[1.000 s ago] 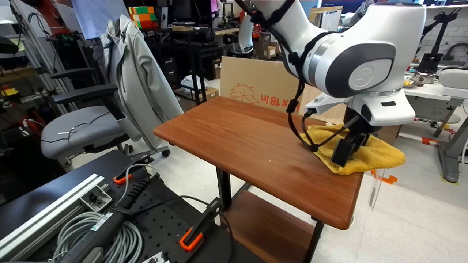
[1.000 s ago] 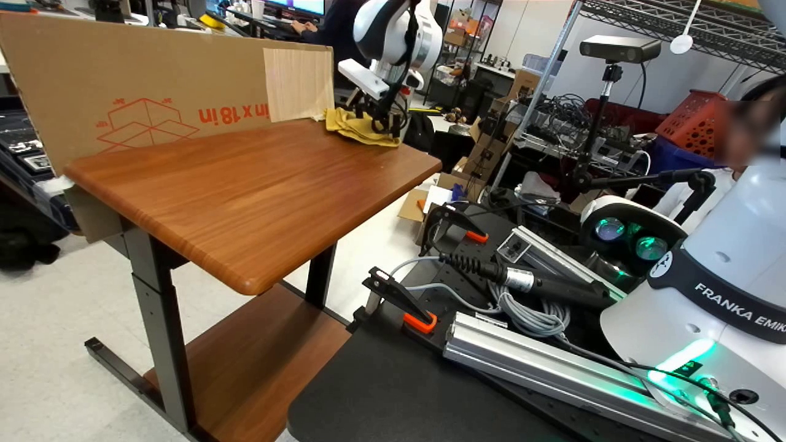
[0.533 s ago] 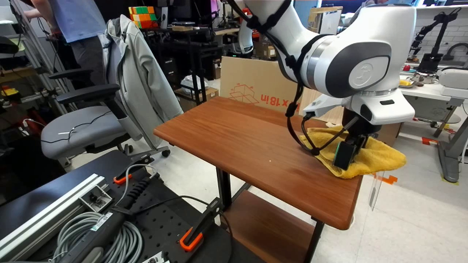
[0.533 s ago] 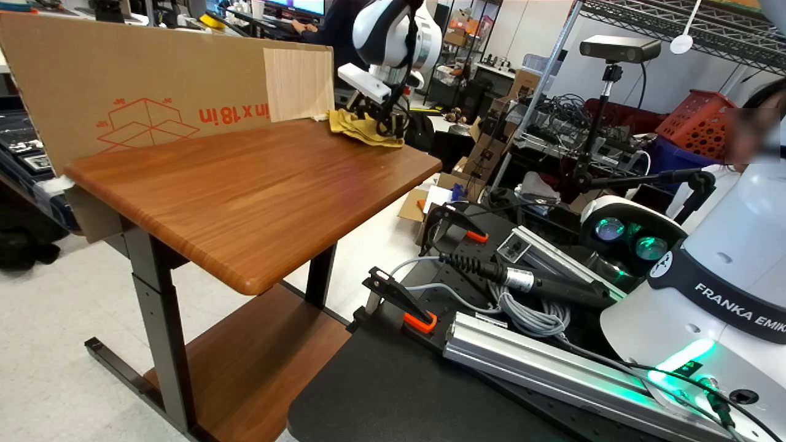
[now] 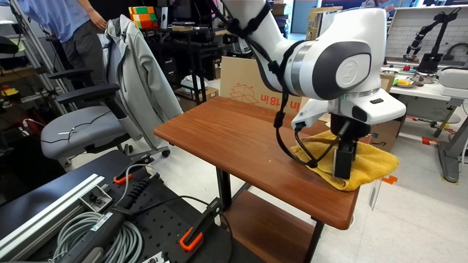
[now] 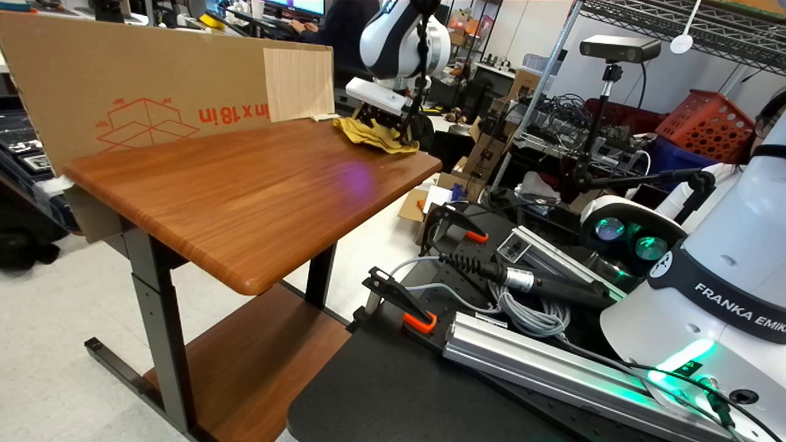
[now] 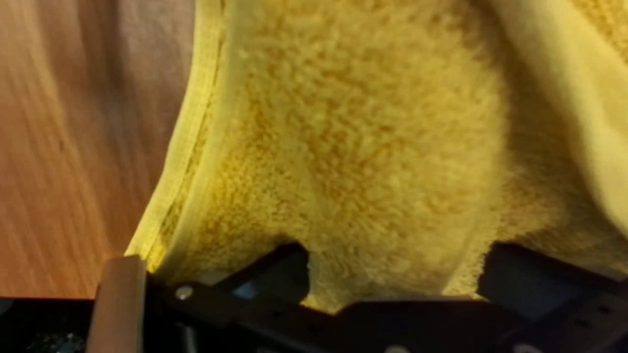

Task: Wipe the table with the towel

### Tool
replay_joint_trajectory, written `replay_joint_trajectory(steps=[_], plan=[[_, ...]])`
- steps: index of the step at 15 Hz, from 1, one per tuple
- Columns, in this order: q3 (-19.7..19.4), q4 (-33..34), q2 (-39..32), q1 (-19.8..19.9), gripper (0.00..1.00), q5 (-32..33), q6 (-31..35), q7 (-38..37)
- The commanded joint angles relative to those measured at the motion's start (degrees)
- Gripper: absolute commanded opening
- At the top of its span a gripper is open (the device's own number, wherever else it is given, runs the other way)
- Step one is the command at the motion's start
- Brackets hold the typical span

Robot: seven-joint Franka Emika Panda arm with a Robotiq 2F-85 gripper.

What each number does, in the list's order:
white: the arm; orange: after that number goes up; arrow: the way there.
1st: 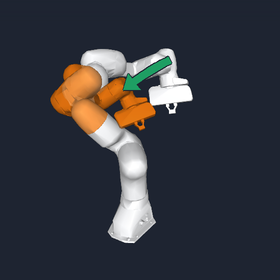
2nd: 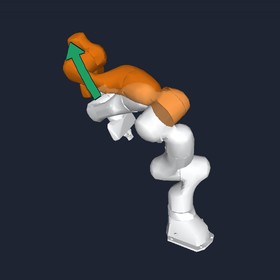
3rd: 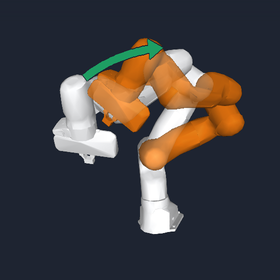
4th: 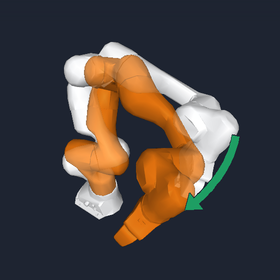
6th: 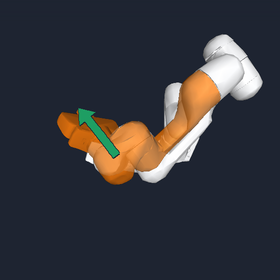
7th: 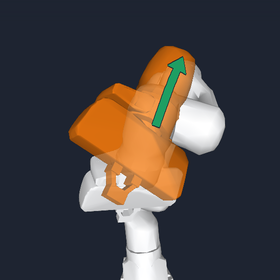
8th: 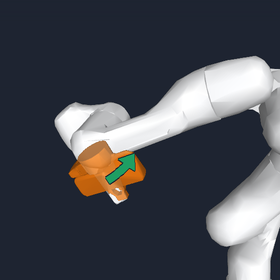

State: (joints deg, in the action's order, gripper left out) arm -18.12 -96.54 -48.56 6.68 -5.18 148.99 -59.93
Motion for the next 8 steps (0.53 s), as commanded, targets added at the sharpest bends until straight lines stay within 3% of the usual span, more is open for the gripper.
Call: replay_joint_trajectory(steps=[1, 5, 8], plan=[[0.55, -13.42, 3.93, -2.58, 1.00, 2.62, 6.64, 6.71], [0.80, -23.54, 9.22, -5.26, 1.00, 3.23, 12.55, 14.53], [3.57, -29.45, 11.84, -6.18, 1.00, 1.47, 16.78, 21.01]])
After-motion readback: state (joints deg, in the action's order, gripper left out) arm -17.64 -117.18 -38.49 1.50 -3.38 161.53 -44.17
